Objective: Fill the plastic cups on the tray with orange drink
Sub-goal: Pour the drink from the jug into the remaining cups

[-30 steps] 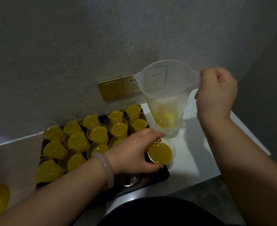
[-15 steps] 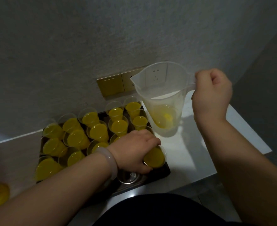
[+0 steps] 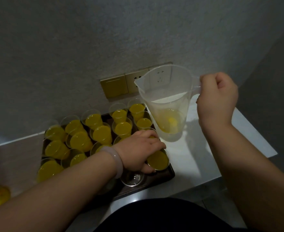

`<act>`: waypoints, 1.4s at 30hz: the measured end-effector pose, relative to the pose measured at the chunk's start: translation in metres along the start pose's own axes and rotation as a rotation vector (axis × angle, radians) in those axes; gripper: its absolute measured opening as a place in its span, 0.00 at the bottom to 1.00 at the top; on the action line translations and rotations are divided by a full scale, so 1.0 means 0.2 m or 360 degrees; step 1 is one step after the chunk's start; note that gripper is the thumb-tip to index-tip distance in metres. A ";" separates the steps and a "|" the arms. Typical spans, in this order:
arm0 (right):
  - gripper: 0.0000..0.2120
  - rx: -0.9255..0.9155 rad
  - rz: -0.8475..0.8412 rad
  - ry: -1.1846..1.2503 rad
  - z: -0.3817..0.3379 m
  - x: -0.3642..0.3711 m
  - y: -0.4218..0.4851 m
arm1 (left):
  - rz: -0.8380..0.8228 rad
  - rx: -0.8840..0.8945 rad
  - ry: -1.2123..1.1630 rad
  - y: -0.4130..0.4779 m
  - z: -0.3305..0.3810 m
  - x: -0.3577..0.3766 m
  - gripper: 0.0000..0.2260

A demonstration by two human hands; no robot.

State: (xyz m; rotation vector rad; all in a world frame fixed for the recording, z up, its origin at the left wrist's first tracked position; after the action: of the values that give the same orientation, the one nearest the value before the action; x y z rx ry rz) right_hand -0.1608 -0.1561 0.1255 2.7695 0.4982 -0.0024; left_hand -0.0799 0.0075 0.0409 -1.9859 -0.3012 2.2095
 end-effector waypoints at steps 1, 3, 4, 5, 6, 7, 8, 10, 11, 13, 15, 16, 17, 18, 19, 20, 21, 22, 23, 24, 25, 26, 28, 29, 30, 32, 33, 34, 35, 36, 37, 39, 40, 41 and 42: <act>0.12 0.0001 -0.0006 -0.0003 0.00 0.00 0.00 | -0.0002 0.0003 0.0004 0.00 0.00 0.00 0.33; 0.12 0.0008 -0.0009 0.0007 0.00 0.00 -0.01 | -0.0011 0.0000 0.0021 -0.01 0.00 0.01 0.34; 0.13 0.0013 -0.0006 0.0012 0.00 0.00 -0.01 | -0.0018 -0.0003 0.0036 -0.01 0.00 0.01 0.34; 0.14 0.0019 -0.0002 0.0012 0.00 0.00 -0.01 | -0.0022 -0.0005 0.0055 -0.01 0.00 0.01 0.34; 0.15 0.0026 0.0002 0.0009 -0.01 0.00 -0.01 | -0.0019 -0.0007 0.0074 -0.01 0.00 0.01 0.34; 0.15 0.0030 0.0003 0.0007 -0.01 0.00 -0.01 | -0.0012 -0.0010 0.0089 -0.02 0.00 0.01 0.34; 0.16 0.0033 0.0001 0.0008 -0.01 0.00 -0.02 | -0.0004 -0.0014 0.0097 -0.02 0.01 0.01 0.34; 0.16 0.0035 -0.0003 -0.0001 -0.01 0.00 -0.02 | 0.0002 -0.0023 0.0102 -0.03 0.02 0.01 0.34; 0.15 0.0031 -0.0005 -0.0013 -0.01 0.00 -0.03 | -0.0001 -0.0031 0.0102 -0.03 0.02 0.01 0.34; 0.14 0.0023 -0.0011 -0.0027 -0.01 0.00 -0.03 | -0.0015 -0.0050 0.0097 -0.03 0.02 0.00 0.35; 0.11 0.0019 -0.0019 -0.0023 -0.02 0.00 -0.04 | -0.0043 -0.0059 0.0084 -0.04 0.02 -0.01 0.37; 0.10 0.0018 -0.0022 -0.0022 -0.03 0.00 -0.04 | -0.0055 -0.0063 0.0072 -0.04 0.02 -0.01 0.38; 0.10 0.0014 -0.0021 -0.0020 -0.03 -0.01 -0.05 | -0.0056 -0.0068 0.0056 -0.04 0.02 -0.01 0.38; 0.10 0.0009 -0.0018 -0.0019 -0.04 -0.01 -0.05 | -0.0046 -0.0075 0.0032 -0.05 0.02 -0.01 0.38; 0.10 0.0006 -0.0014 -0.0014 -0.05 -0.01 -0.05 | -0.0020 -0.0088 -0.0001 -0.05 0.02 -0.01 0.38; 0.10 0.0007 -0.0010 0.0004 -0.05 -0.01 -0.06 | 0.0020 -0.0108 -0.0036 -0.06 0.02 -0.02 0.37; 0.11 0.0014 -0.0005 0.0029 -0.06 -0.01 -0.06 | 0.0075 -0.0131 -0.0073 -0.07 0.02 -0.03 0.35; 0.12 0.0022 -0.0002 0.0053 -0.07 -0.01 -0.06 | 0.0140 -0.0161 -0.0118 -0.08 0.01 -0.04 0.33; 0.13 0.0027 0.0000 0.0075 -0.08 -0.02 -0.06 | 0.0219 -0.0197 -0.0182 -0.10 0.01 -0.06 0.31; 0.14 0.0027 0.0000 0.0094 -0.09 -0.02 -0.06 | 0.0314 -0.0243 -0.0266 -0.13 0.01 -0.08 0.29; 0.14 0.0026 -0.0004 0.0108 -0.11 -0.02 -0.06 | 0.0428 -0.0299 -0.0355 -0.16 0.00 -0.09 0.26; 0.14 0.0027 -0.0009 0.0117 -0.12 -0.02 -0.06 | 0.0557 -0.0359 -0.0427 -0.19 0.00 -0.11 0.24; 0.14 0.0031 -0.0026 0.0131 -0.15 -0.02 -0.08 | 0.0832 -0.0491 -0.0543 -0.26 -0.01 -0.12 0.20; 0.14 0.0033 -0.0042 0.0144 -0.17 -0.01 -0.09 | 0.0966 -0.0549 -0.0621 -0.30 0.00 -0.13 0.19; 0.14 0.0037 -0.0064 0.0159 -0.18 0.00 -0.10 | 0.1090 -0.0592 -0.0709 -0.33 0.00 -0.14 0.19; 0.13 0.0044 -0.0125 0.0171 -0.20 0.01 -0.14 | 0.1292 -0.0626 -0.0846 -0.38 0.02 -0.17 0.19; 0.13 0.0047 -0.0161 0.0172 -0.22 0.02 -0.16 | 0.1359 -0.0632 -0.0888 -0.40 0.03 -0.18 0.20; 0.13 0.0051 -0.0194 0.0173 -0.23 0.02 -0.19 | 0.1398 -0.0644 -0.0919 -0.42 0.05 -0.20 0.21; 0.12 0.0056 -0.0225 0.0174 -0.25 0.03 -0.21 | 0.1412 -0.0664 -0.0946 -0.44 0.06 -0.21 0.23; 0.12 0.0059 -0.0253 0.0167 -0.26 0.04 -0.24 | 0.1412 -0.0688 -0.0971 -0.46 0.07 -0.22 0.24; 0.11 0.0063 -0.0277 0.0149 -0.28 0.04 -0.27 | 0.1416 -0.0708 -0.0997 -0.49 0.08 -0.22 0.25; 0.10 0.0067 -0.0298 0.0110 -0.32 0.05 -0.34 | 0.1437 -0.0734 -0.1061 -0.53 0.08 -0.23 0.27; 0.10 0.0062 -0.0295 0.0097 -0.34 0.05 -0.37 | 0.1438 -0.0738 -0.1095 -0.56 0.09 -0.23 0.28; 0.10 0.0058 -0.0289 0.0083 -0.36 0.05 -0.41 | 0.1425 -0.0737 -0.1125 -0.58 0.09 -0.23 0.28; 0.10 0.0057 -0.0284 0.0068 -0.39 0.05 -0.46 | 0.1398 -0.0728 -0.1152 -0.61 0.10 -0.23 0.29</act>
State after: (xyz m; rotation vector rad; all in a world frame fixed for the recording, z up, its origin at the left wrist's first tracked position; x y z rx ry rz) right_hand -0.1860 -0.0470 0.1691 2.7552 0.7617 0.0068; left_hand -0.0968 0.1139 0.1183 -1.5399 0.0278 3.6936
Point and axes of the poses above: each hand's wrist, its own y-axis towards the middle knuckle, its own x-axis out of the palm, z = x × y, the point moved 2 cm from there along y, towards the middle knuckle, and after that the axes turned 4 degrees about y, right-handed, at the moved point
